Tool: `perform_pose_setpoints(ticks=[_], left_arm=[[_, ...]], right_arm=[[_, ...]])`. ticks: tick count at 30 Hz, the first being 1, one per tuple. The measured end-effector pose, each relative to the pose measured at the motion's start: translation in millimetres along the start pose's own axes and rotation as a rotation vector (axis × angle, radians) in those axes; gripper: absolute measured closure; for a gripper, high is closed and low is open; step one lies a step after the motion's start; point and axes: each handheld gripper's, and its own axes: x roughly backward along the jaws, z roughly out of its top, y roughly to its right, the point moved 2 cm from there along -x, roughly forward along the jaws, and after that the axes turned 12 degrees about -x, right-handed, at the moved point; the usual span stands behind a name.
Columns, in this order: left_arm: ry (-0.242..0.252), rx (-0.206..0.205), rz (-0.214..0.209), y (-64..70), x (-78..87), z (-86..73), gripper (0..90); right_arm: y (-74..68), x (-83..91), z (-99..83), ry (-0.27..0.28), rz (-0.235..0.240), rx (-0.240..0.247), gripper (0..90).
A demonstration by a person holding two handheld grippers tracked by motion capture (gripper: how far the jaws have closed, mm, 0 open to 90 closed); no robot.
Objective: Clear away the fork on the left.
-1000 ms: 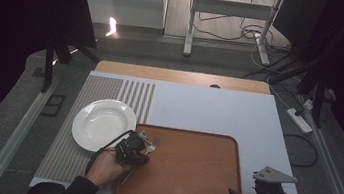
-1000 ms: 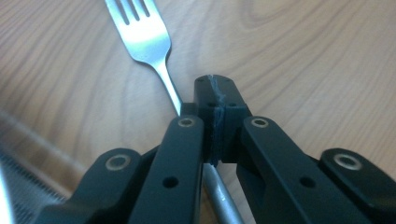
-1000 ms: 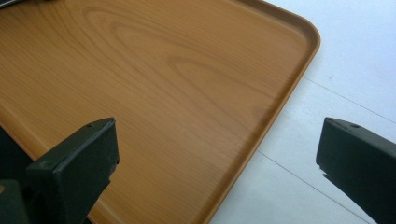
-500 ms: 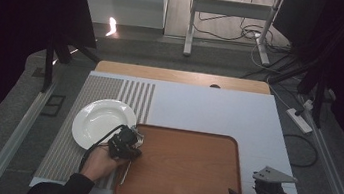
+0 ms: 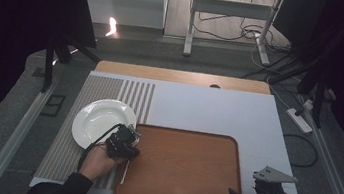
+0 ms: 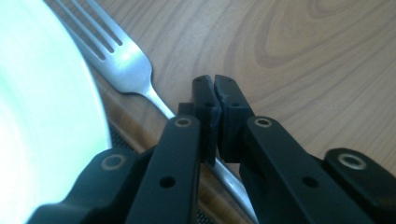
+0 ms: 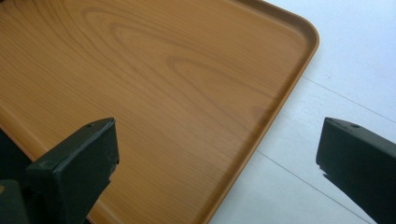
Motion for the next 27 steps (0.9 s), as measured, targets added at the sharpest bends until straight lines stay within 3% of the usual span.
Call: perform_pose_setpoints(ticks=[6, 17, 25, 27], left_arm=[[0.032, -0.023, 0.011, 4.3, 3.7, 3.3, 80.2], [0.101, -0.039, 0.024, 5.8, 13.3, 3.0, 56.7], [0.159, -0.073, 0.054, 8.6, 17.9, 1.4, 31.0], [0.169, -0.069, 0.085, 8.4, 18.8, 1.5, 23.3]], right_arm=[[0.2, 0.1, -0.1, 0.001, 0.001, 0.0, 0.0], [0.1, 0.1, 0.0, 0.0, 0.0, 0.0, 0.0], [0.1, 0.0, 0.0, 0.0, -0.001, -0.001, 0.0], [0.1, 0.0, 0.0, 0.0, -0.001, -0.001, 0.0]])
